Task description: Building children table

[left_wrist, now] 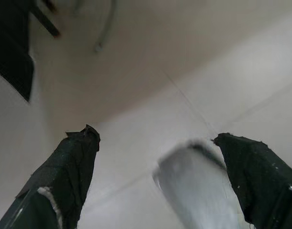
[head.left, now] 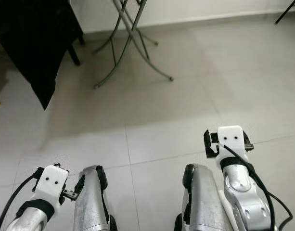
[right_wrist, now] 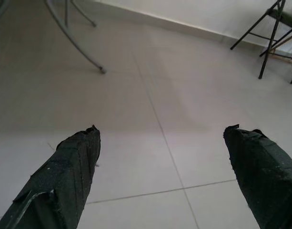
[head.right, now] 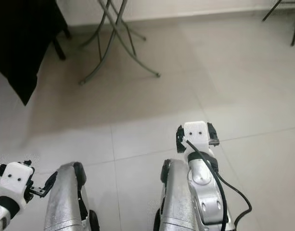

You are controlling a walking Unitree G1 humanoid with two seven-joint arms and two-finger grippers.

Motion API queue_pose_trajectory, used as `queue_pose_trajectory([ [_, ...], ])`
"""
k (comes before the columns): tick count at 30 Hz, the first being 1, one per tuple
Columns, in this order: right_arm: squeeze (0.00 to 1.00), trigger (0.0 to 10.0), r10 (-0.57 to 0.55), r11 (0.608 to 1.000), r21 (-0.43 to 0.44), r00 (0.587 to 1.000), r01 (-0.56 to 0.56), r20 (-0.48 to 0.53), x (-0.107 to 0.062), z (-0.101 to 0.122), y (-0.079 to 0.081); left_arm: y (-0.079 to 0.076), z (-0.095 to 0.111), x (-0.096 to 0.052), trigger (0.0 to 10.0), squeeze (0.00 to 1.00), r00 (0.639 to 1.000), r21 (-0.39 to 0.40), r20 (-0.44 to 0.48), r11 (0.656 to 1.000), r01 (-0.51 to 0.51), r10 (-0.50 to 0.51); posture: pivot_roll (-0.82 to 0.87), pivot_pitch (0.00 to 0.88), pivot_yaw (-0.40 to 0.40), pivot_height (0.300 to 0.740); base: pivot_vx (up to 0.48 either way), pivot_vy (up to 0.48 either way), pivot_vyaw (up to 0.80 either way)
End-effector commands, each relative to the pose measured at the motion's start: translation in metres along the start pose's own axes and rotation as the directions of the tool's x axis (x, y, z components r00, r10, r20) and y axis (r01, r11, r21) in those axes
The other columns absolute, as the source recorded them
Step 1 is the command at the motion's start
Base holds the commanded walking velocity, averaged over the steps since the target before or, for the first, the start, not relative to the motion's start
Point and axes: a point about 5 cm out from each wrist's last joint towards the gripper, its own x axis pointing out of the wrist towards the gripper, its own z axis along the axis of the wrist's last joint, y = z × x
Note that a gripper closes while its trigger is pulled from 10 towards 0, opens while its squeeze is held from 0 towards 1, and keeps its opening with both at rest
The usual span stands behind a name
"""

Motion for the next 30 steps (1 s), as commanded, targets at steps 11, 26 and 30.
queue_pose_trajectory([
  [11, 1.00, 10.0, 0.108, 0.994, 0.002, 0.994, -0.108, -0.011, -0.009, 0.004, 0.014, -0.022, 0.010, 0.029, 10.0, 0.00, 0.997, -0.048, 0.074, 0.999, 0.004, -0.001, -0.03, 0.000, -0.044, 0.525, 0.000, 0.000, 0.00],
  [26, 1.00, 10.0, 0.146, 0.989, 0.030, 0.989, -0.145, -0.031, -0.018, 0.004, 0.023, -0.031, 0.014, 0.045, 10.0, 0.00, 0.995, -0.029, 0.102, 0.999, 0.018, -0.015, -0.05, 0.000, -0.038, 0.585, 0.000, 0.000, 0.00],
  [30, 1.00, 10.0, 0.150, 0.988, 0.033, 0.988, -0.148, -0.033, -0.017, 0.003, 0.025, -0.034, 0.015, 0.048, 10.0, 0.00, 0.994, -0.027, 0.107, 0.999, 0.019, -0.016, -0.05, 0.000, -0.039, 0.600, 0.000, 0.000, 0.00],
])
